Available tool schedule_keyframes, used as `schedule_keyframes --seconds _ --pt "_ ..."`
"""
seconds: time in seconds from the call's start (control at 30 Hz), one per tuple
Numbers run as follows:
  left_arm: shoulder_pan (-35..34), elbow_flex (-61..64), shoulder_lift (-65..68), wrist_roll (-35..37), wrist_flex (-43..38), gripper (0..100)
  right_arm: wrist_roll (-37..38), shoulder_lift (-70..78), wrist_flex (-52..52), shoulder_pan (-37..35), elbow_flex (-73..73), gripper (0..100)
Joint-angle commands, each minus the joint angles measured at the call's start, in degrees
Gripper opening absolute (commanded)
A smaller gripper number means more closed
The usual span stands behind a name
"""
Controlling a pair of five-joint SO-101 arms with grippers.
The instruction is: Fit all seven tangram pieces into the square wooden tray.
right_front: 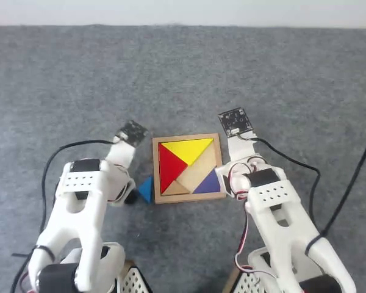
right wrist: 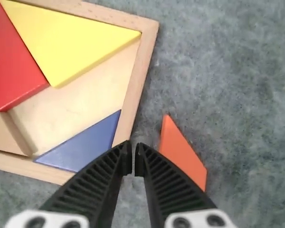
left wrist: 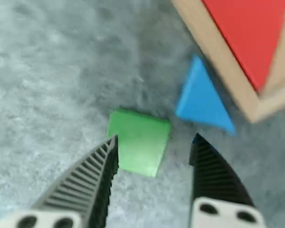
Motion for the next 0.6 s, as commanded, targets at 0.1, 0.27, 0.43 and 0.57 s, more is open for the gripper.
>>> schedule_keyframes --seconds 0.1,0.27,0.43,0.57 --pt "0.18 -8.04 -1.05 -9.05 6.59 26 0.62 -0.31 1.80 -1.63 -3.43 3.4" --pt "-0.53 -11.03 7.21 -14.95 4.75 26 0.62 -0.31 1.80 -1.45 -3.43 3.4" --pt "-0.62 -15.60 18.11 -20.48 4.75 26 0.62 -0.31 1.63 -1.19 -3.43 3.4" --pt "-0.62 -17.10 19.60 -20.48 4.75 24 0.62 -0.31 1.54 -1.19 -3.43 3.4"
